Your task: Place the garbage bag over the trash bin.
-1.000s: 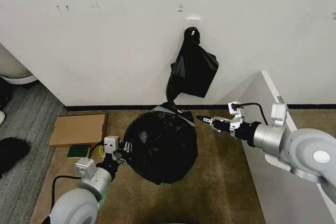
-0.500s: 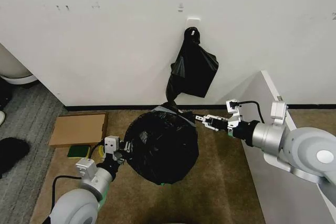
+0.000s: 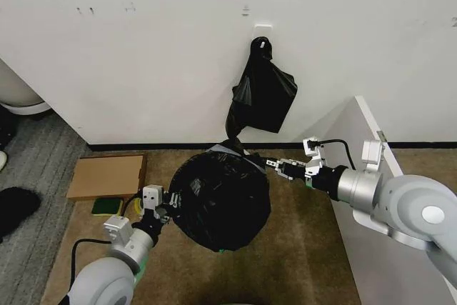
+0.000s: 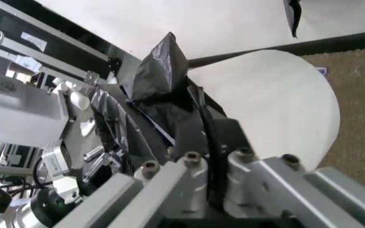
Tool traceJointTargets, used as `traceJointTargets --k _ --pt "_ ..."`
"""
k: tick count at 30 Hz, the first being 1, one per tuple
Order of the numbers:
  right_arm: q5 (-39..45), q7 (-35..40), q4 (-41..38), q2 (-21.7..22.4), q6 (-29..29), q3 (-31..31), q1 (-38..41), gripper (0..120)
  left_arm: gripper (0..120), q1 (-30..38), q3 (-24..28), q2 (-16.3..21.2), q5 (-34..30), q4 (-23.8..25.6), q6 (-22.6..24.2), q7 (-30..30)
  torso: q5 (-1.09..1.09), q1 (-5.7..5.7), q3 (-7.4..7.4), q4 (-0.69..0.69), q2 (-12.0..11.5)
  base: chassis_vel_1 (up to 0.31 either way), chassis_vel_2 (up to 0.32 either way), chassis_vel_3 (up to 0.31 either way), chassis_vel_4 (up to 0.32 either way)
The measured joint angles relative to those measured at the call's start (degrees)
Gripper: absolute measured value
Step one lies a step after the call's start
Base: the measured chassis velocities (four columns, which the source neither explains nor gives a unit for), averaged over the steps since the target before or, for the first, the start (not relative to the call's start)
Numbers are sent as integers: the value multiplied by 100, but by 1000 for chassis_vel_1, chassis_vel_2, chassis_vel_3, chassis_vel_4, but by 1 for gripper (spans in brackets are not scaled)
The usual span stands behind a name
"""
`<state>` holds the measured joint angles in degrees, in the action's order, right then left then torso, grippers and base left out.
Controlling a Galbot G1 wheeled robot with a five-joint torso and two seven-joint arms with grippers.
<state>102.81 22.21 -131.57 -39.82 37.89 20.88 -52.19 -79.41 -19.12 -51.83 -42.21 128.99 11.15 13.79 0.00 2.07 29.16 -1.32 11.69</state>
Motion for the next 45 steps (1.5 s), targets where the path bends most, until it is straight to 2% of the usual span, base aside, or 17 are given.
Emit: traceJointTargets --k 10,15,29,35,38,45 --pt "-303 -42 -2 -18 -109 -125 12 0 0 28 11 37 -22 28 -3 -7 0 0 0 0 0 0 0 0 0" --pt "-497 99 244 -115 -337 -292 171 0 0 34 32 62 20 24 -111 -183 0 0 0 0 0 0 0 0 0" --pt "-1025 121 1049 -190 -327 -914 609 0 0 42 41 80 138 49 -169 -268 1 0 0 0 0 0 0 0 0" --pt "-652 125 1018 -170 -332 -573 599 0 0 16 5 83 195 15 -210 -273 0 0 0 0 0 0 0 0 0" --pt "-332 142 909 -105 -335 -412 556 5 0 9 -4 83 200 -9 -215 -273 0 0 0 0 0 0 0 0 0" --pt "184 209 551 -51 -363 -202 459 34 0 -9 -23 25 230 -51 -219 -235 0 -1 0 0 0 0 0 0 0"
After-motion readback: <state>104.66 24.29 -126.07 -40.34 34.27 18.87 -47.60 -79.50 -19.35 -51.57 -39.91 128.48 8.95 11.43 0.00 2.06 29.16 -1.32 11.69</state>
